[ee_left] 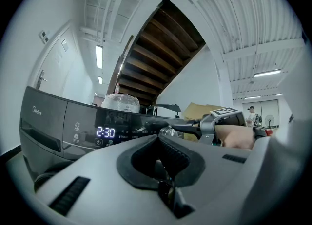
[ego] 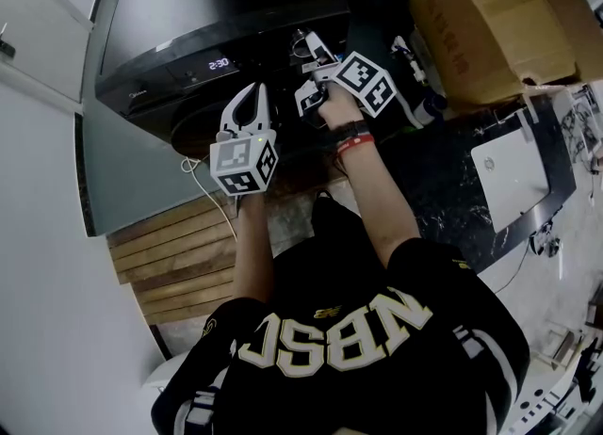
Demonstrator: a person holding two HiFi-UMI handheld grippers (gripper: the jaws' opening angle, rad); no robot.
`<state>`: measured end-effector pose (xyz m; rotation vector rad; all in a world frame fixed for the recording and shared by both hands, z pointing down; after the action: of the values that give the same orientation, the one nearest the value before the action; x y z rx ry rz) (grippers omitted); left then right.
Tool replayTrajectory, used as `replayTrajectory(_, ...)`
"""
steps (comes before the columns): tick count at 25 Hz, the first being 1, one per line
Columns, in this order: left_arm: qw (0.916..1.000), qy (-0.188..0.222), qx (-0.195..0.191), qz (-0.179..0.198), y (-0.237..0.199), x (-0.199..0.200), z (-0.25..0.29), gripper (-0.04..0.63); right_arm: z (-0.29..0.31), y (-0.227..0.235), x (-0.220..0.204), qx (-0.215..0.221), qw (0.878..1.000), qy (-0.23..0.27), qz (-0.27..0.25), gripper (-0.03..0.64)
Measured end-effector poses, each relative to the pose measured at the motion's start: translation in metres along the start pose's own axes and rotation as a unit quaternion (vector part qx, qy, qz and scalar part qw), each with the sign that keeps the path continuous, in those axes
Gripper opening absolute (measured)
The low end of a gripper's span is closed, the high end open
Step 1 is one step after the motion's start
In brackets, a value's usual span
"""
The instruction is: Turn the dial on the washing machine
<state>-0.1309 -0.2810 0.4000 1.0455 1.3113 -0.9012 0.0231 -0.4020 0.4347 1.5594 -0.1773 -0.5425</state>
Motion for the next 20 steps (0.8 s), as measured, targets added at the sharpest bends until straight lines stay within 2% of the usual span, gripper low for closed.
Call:
replayTrajectory(6, 1.0000, 0.001, 0.000, -0.004, -0.002, 0.000, 0.001, 0.014, -0.001, 0.003, -0.001, 0.005, 0.999, 0.008, 0.038, 0.239)
replayTrajectory(12, 1.0000, -0.001, -0.003, -0.005, 0.000, -0.002, 0.006, 0.014, -0.002, 0.010, -0.002, 0.009, 0.993, 0.020, 0.116, 0.239)
replayTrajectory(17, 1.0000, -0.006, 0.000, -0.004, -0.004, -0.004, 0.006, 0.014, -0.004, 0.020, -0.006, 0.029, 0.972, 0.046, 0.227, 0.239)
replayTrajectory(20, 0.9999, -0.009, 0.002, -0.004, -0.006, -0.007, 0.007, 0.014, -0.003, 0.026, -0.007, 0.036, 0.962, 0.054, 0.267, 0.239)
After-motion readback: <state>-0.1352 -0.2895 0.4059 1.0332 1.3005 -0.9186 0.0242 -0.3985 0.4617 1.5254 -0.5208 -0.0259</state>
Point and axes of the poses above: the fingertips, and each gripper's own axes: z forward along the fingers, y to its right, x out of its top, the point moved 4 cm from there along -z, backward along the fingers, and after that the axes turned 14 degrees about z, right-handed, at the moved point
